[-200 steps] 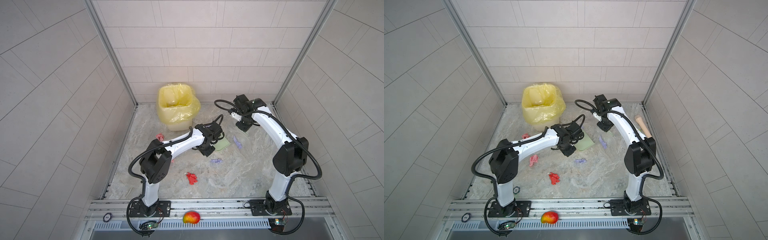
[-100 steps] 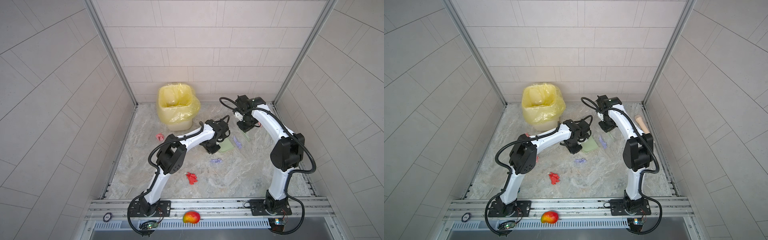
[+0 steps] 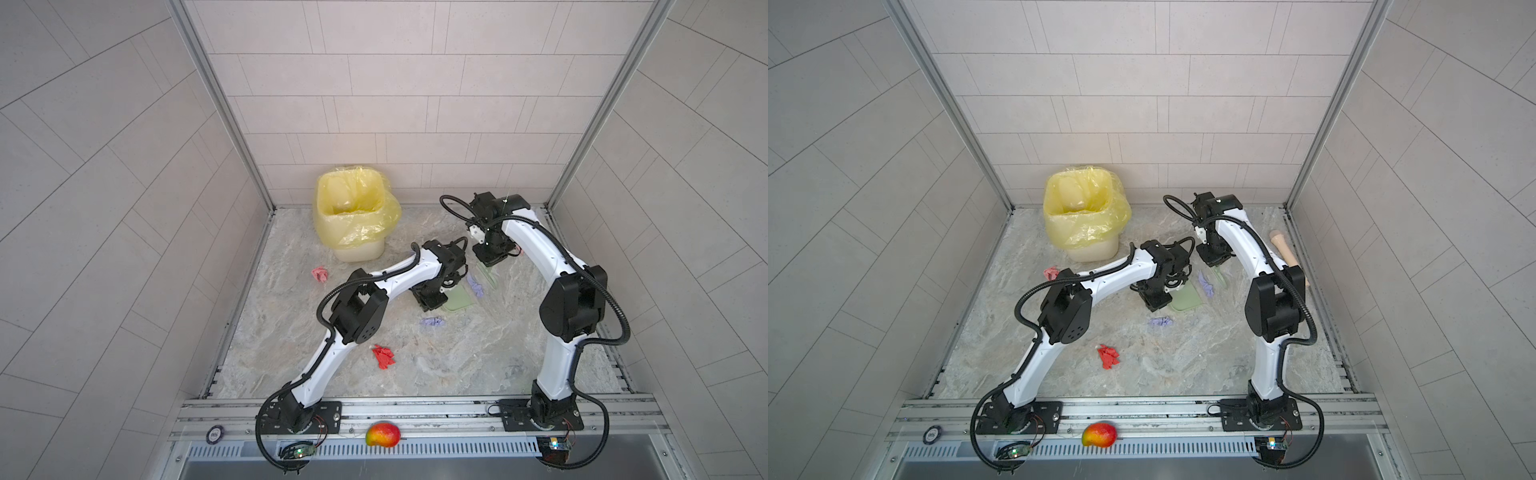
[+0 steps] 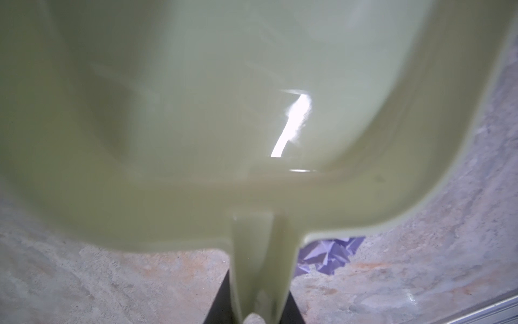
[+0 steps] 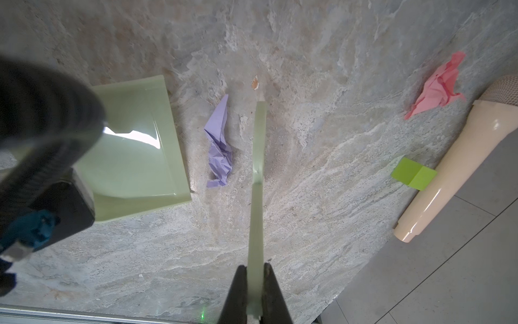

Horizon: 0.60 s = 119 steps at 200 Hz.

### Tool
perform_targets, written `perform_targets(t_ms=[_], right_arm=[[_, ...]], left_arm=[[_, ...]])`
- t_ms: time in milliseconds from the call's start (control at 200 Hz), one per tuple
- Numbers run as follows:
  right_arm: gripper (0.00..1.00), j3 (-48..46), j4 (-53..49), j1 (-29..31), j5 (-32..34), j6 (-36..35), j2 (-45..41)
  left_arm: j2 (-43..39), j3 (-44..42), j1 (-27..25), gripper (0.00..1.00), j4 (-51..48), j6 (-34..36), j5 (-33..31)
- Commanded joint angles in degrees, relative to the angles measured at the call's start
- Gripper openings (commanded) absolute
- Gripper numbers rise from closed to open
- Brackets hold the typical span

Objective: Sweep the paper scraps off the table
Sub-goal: 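Sweep the purple scrap into the dustpan with the right gripper's brush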

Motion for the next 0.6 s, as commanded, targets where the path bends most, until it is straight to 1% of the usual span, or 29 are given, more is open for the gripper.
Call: perform_targets(t_ms=[0, 310, 590], right_arm=[[0.00, 1.50, -2.29, -0.07, -0.51, 2.34, 1.01], [0.00, 1.75, -2.94, 0.50, -0.92, 2.59, 1.79], [0.00, 1.89, -3.10, 0.72, -1.60, 2.63, 1.84]], left_arm=[[1.11, 2.11, -0.37, 0.00, -3.12, 1.40, 0.74], [3.68, 5.31, -0.36, 0.00, -5.11, 2.46, 0.99], [7.09, 10.82, -0.20, 0.00, -8.69, 3.17, 1.42]])
